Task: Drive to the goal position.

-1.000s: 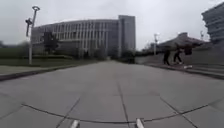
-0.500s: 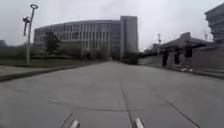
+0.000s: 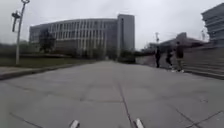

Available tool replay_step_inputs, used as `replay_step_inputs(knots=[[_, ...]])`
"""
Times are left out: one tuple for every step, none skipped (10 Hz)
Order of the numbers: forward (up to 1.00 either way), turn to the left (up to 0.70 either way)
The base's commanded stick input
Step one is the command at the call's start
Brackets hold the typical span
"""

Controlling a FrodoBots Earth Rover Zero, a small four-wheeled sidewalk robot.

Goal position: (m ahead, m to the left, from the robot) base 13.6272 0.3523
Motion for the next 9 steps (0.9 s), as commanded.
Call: replay_step_inputs(knots=[[1.00, -0.40], [1.00, -0.21], [1.00, -0.05], [1.00, 0.00], [1.00, 0.00], [1.00, 0.00], [1.00, 0.00], [1.00, 0.00], [1.00, 0.00]])
